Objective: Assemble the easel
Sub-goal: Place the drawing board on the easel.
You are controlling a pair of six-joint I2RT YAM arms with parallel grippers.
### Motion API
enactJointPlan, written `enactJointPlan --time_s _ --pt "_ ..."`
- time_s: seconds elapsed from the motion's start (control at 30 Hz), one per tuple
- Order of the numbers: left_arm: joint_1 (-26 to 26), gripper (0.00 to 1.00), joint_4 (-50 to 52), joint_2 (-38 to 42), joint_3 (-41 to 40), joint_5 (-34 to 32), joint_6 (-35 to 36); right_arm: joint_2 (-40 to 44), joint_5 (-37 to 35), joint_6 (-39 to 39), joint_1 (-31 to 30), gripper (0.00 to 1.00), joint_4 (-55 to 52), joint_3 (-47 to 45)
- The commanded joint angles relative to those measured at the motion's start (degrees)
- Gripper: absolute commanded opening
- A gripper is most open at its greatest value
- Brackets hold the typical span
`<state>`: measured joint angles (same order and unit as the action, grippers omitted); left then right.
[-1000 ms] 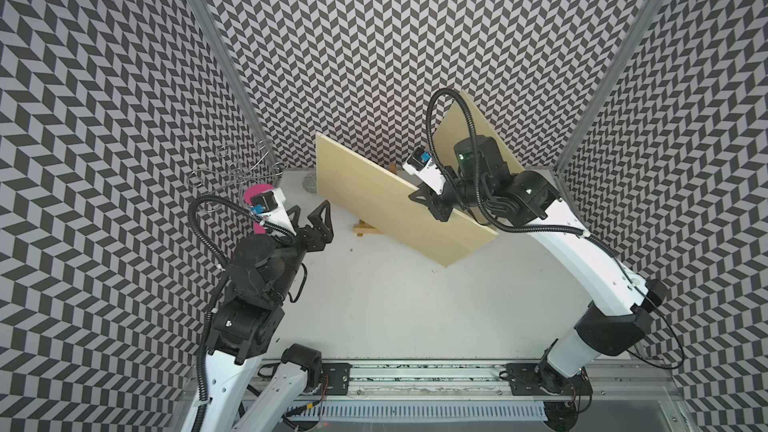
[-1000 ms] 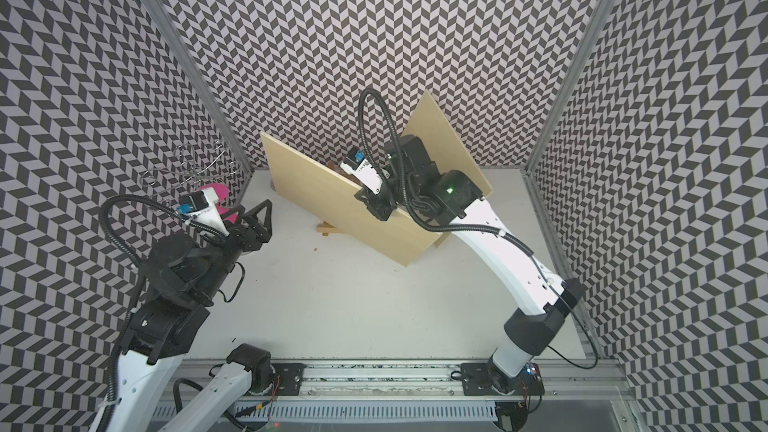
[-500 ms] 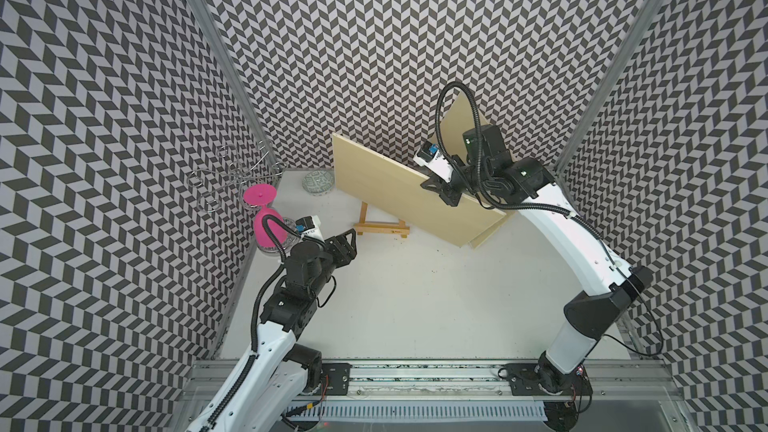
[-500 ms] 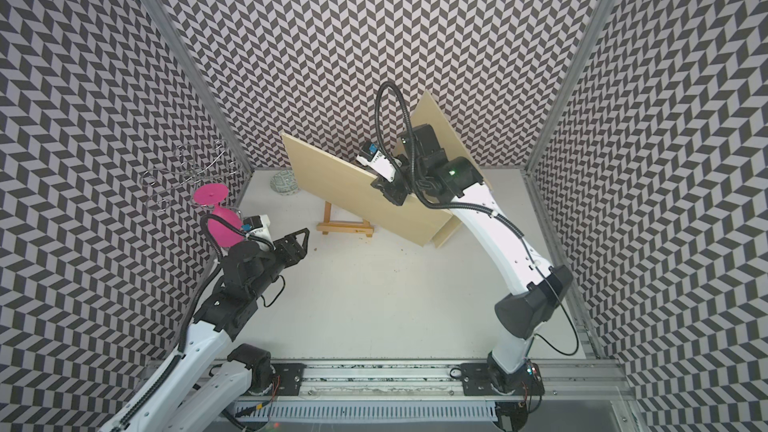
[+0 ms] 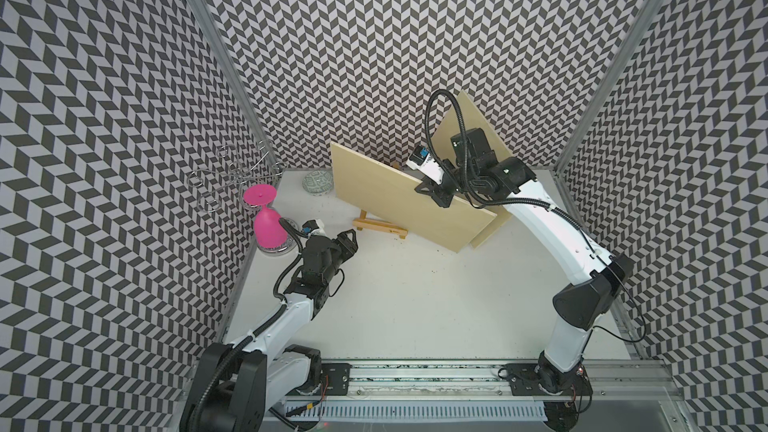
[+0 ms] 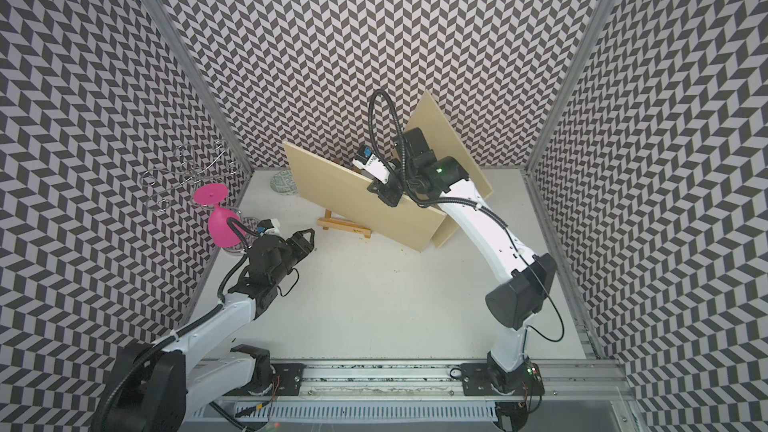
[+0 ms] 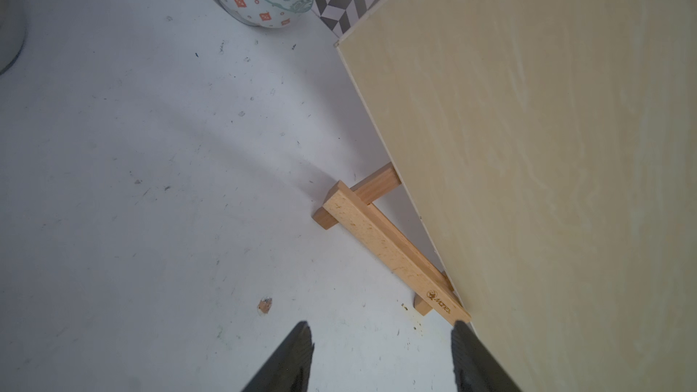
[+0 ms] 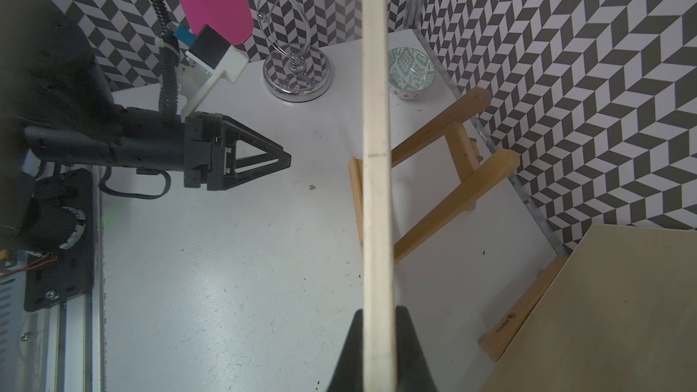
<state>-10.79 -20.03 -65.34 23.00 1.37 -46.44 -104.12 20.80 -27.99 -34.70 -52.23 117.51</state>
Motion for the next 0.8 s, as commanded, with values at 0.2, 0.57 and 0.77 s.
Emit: enactJointPlan --time_s 0.2,0.57,0.77 --pt "4.5 0.58 -13.9 -10.9 -0.1 6.0 -0.4 -0.2 -7.1 12.5 -8.0 0.0 10.9 9.2" --pt "5.0 0.51 -18.3 -21.5 3.3 9.8 0.4 -4.1 -16.0 20.5 -9.7 0.0 7.1 18.8" --pt "4.8 0.5 -21.3 -25.7 4.7 11.3 0.1 -6.2 -20.3 20.0 -11.0 0.0 5.5 21.0"
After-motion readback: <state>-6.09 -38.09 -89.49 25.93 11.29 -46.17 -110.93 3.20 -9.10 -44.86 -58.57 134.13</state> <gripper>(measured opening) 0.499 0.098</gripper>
